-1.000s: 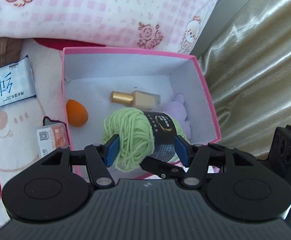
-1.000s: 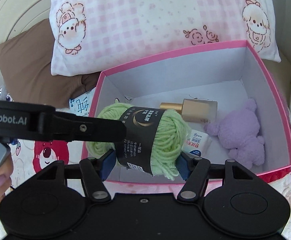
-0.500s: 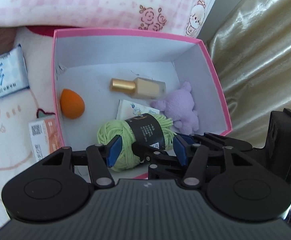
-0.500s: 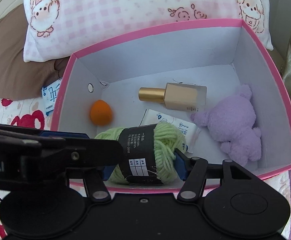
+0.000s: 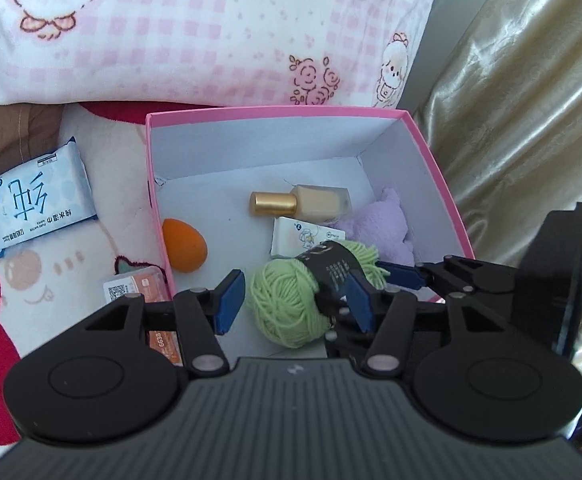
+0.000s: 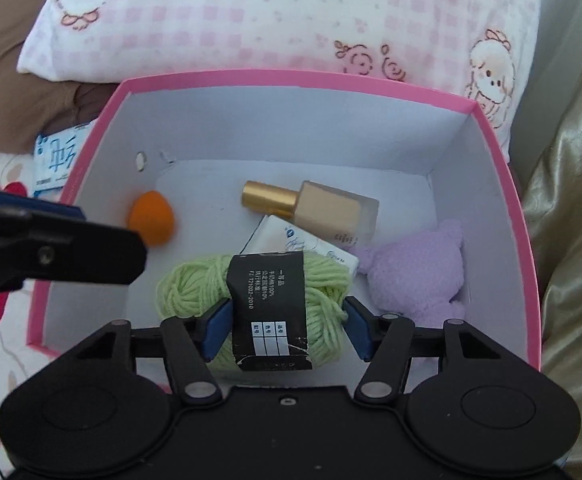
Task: Organize objects
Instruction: 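Lower the yarn ball into the box and open the left gripper, then withdraw the left tool toward the clear dental-floss box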
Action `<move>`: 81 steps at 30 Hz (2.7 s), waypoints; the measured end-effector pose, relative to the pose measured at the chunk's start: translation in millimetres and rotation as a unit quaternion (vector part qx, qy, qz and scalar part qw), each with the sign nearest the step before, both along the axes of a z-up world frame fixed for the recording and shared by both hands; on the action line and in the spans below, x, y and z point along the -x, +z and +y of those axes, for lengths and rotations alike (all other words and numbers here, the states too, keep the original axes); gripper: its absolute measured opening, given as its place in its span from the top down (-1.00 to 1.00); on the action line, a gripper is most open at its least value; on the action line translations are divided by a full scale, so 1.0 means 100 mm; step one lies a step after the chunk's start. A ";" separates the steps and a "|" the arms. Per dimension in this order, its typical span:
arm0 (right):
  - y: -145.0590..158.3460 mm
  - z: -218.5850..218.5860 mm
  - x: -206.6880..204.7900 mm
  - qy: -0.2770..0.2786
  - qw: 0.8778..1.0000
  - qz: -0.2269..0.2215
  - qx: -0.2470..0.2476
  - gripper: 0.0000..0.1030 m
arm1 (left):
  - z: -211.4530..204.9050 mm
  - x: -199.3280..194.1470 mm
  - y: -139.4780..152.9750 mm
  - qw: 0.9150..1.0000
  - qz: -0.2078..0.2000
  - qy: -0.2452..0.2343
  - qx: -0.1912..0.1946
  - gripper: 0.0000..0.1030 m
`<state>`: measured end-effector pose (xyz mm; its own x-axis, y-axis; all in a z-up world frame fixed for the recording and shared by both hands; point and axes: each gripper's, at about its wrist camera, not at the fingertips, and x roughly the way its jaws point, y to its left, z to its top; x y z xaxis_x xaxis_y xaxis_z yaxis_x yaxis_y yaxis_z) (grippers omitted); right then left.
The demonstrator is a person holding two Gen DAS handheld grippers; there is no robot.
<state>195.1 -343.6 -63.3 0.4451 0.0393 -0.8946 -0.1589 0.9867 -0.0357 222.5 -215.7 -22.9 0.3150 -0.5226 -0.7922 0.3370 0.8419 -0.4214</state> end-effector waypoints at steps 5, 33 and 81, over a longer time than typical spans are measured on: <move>0.37 -0.01 0.25 0.035 0.999 -0.017 -0.025 -0.32 | 0.07 0.10 0.10 1.000 -0.009 -0.027 -0.013 -0.04; 0.60 1.29 1.42 0.123 0.970 -0.189 -0.087 -0.37 | 1.40 0.60 0.00 0.998 -0.055 -0.020 0.017 -0.09; -0.79 1.37 1.09 0.038 0.982 -0.162 -0.084 -0.14 | 1.52 0.13 -1.30 0.987 0.006 -0.156 0.027 -0.07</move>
